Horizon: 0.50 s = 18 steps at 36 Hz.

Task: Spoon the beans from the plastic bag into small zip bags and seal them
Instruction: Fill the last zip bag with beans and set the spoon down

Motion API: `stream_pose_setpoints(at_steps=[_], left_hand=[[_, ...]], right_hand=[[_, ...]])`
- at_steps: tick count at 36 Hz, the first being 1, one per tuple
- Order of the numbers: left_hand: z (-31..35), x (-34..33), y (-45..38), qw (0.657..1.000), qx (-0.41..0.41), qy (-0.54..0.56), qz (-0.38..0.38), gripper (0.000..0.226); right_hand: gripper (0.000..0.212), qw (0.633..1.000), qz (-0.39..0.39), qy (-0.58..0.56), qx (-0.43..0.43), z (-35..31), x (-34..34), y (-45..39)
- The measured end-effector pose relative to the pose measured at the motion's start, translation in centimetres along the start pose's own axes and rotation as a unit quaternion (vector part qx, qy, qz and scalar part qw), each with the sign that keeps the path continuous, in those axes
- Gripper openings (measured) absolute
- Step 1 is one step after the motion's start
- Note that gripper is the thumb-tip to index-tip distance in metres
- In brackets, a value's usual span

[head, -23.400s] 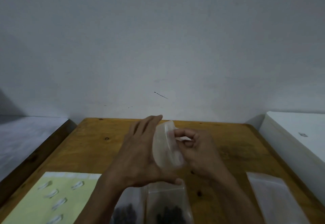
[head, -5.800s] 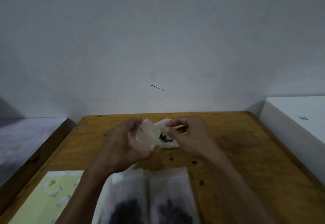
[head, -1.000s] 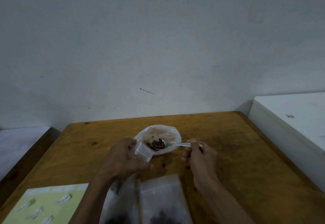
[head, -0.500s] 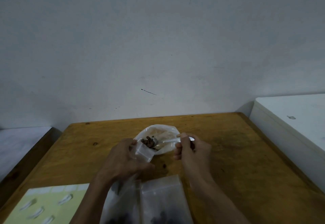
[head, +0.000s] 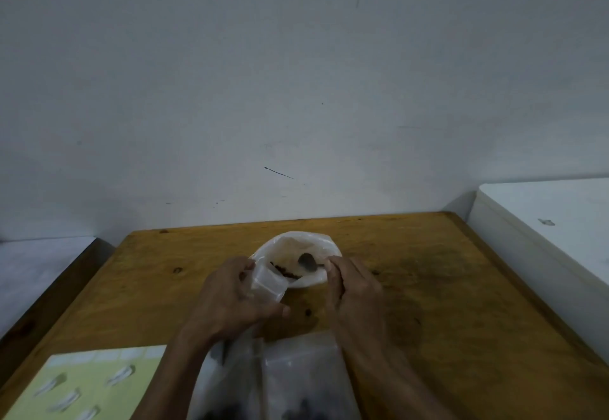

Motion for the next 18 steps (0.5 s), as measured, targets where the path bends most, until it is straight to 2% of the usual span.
stream_pose_setpoints(at_steps=[7, 10, 13, 18], left_hand=[[0.1, 0.5, 0.3, 0.999, -0.017, -0.030, 0.018, 0.105], [0.1, 0.5, 0.3, 0.999, -0.017, -0.028, 0.011, 0.108], [0.2, 0.6, 0.5, 0.999, -0.020, -0.028, 0.018, 0.113], [1.1, 0.6, 0.6, 0.998, -0.039, -0.055, 0.021, 0.113]], right_hand=[[0.027, 0.999, -0.003, 0.014, 0.051, -0.6, -0.1, 0.3], [0.026, 0.999, -0.005, 0.008, 0.050, -0.4, -0.2, 0.4], [0.016, 1.000, 0.008, -0.013, -0.019, 0.7, -0.2, 0.5], [0.019, 0.980, 0.005, -0.060, -0.191, 3.1, -0.7, 1.1]])
Point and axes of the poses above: each hand's wrist, its own y-axis away from the middle knuckle, its own x-axis out of the back of the hand, z = x × y, the point moved 6 cm from there along -y, towards the middle knuckle, and after that the axes turned 1 degree about -y, right-handed, at the moved point
